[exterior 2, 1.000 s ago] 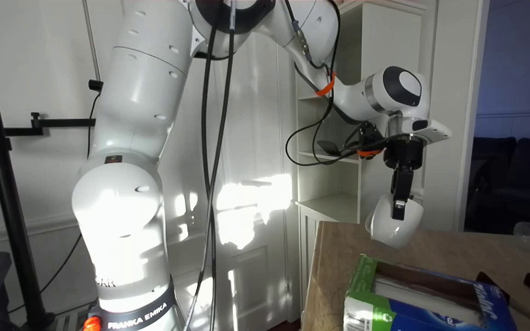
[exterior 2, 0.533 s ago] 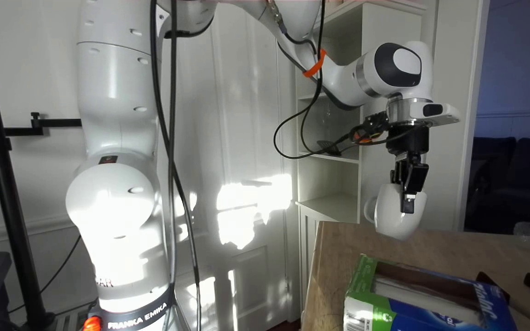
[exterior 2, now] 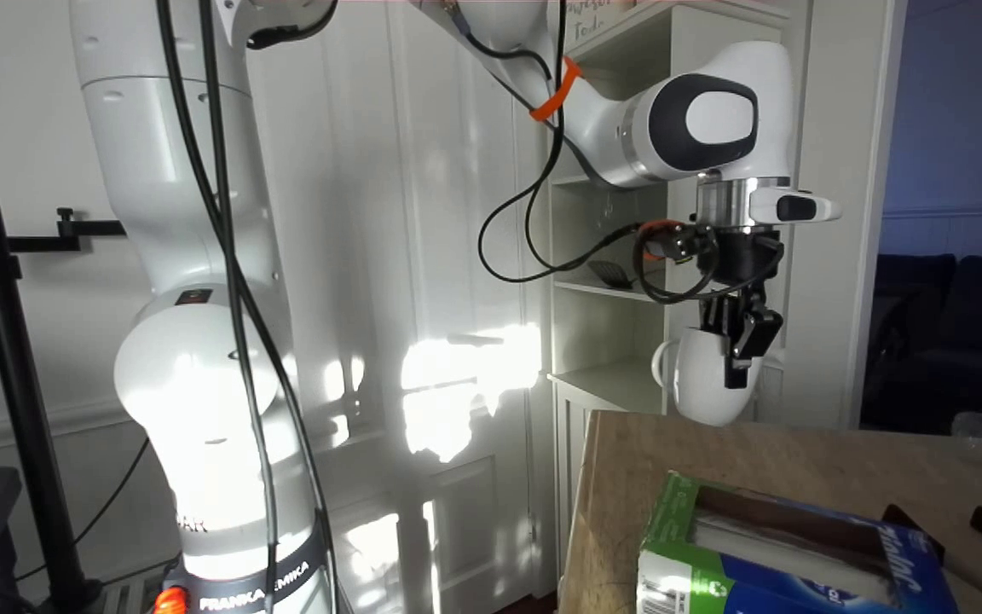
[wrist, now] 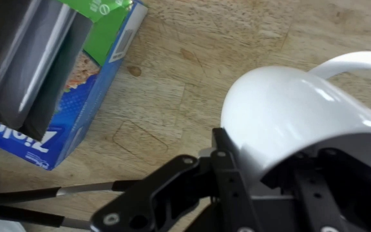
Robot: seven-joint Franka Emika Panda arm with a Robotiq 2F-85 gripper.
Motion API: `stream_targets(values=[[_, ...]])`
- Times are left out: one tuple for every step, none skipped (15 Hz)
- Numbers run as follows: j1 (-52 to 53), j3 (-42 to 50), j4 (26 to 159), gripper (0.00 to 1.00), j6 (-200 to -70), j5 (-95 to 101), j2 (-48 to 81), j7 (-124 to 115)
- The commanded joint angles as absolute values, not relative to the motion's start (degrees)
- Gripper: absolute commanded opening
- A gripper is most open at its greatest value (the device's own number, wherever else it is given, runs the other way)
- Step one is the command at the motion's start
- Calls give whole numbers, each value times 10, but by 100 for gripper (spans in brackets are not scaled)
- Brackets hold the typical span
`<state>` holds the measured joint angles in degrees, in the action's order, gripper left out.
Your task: Place the white mug upright
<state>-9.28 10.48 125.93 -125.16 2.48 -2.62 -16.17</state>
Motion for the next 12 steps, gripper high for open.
stream_targets(values=[[-93, 108, 1265, 3, -1237, -80, -40, -37], [-96, 103, 1264, 12, -1261, -27, -27, -100], [-96, 103, 1264, 12, -1252, -48, -26, -74], [-95, 103, 1264, 12, -1248, -56, -26, -62], [-95, 103, 1264, 12, -1247, -58, -26, -57], [-95, 103, 1264, 12, -1247, -59, -26, -55], [-94, 102, 1266, 3, -1261, -57, -23, -45], [-94, 102, 1269, 3, -1302, -57, -19, -40], [-94, 102, 1271, 3, -1333, -54, -14, -31], [-96, 103, 1271, 3, -1376, -57, -4, -23], [-98, 105, 1268, 3, -1398, -62, 9, -23], [-99, 106, 1267, 3, -1427, -69, 19, -19]])
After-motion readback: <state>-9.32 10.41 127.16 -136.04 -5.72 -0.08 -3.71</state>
